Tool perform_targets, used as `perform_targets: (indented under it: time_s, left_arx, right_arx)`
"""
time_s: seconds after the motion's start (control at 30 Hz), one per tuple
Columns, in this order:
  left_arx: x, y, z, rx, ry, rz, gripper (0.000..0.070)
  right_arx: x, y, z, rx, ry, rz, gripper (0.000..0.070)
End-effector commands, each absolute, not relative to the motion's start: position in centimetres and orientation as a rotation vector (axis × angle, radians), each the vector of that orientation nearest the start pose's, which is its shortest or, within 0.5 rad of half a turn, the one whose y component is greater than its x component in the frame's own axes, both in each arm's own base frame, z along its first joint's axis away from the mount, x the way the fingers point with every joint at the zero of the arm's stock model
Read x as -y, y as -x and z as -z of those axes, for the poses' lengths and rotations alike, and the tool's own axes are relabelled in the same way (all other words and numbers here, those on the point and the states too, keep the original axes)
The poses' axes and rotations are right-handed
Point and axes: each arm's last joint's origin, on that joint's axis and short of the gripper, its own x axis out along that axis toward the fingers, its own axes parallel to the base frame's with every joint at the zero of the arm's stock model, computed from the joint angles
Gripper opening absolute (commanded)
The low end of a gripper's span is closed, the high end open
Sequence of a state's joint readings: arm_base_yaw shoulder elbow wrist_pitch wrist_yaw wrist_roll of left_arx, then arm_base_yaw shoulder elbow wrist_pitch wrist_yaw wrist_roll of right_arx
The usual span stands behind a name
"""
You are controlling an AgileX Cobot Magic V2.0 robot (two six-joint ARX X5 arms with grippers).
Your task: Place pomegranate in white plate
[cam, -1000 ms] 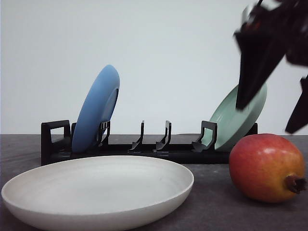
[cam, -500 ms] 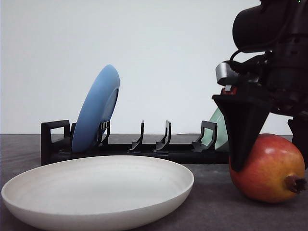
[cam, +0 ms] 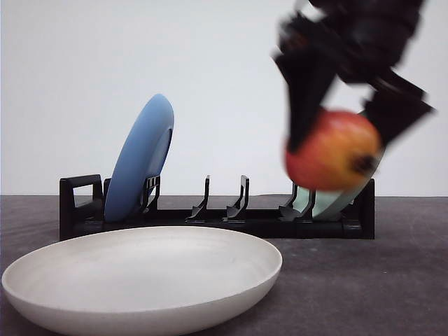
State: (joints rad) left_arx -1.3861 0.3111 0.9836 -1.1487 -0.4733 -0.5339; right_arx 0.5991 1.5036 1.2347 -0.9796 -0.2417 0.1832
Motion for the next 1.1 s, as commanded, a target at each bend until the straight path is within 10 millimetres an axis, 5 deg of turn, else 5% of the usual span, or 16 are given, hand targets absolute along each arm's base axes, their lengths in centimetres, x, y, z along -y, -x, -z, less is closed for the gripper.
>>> perform_targets:
  time_s: [0.0, 0.2, 0.53, 0.83, 1.0, 1.07]
  left_arx:
    - [0.1, -1.4, -34.7, -0.488, 0.104, 0.800, 0.0592]
    - [0.1, -1.4, -34.7, -0.488, 0.104, 0.800, 0.0592]
    - [0.1, -1.4, -34.7, -0.488, 0.104, 0.800, 0.0592]
    - [0.1, -1.4, -34.7, -0.485, 0.111, 0.801, 0.0592]
    - [0.1, -1.4, -34.7, -0.486, 0.111, 0.800, 0.0592]
    - [0.1, -1.4, -34.7, -0.486, 0.111, 0.800, 0.0592]
  right_arx:
    - [-18.3, -23.5, -27.4, -1.309, 0.079, -0.635, 0.0455]
    - [-23.3, -23.6, -27.7, -1.290, 0.139, -0.737, 0.0456]
    - [-29.9, -22.8, -22.4, -1.335, 0.245, -0.853, 0.0456]
    - [-31.3, -22.5, -19.8, -1.384, 0.284, -0.854, 0.0475]
    - [-31.4, -22.4, -19.9, -1.383, 0.286, -0.859, 0.0698]
    - [-31.4, -22.3, -19.9, -1.392, 0.293, -0.862, 0.0700]
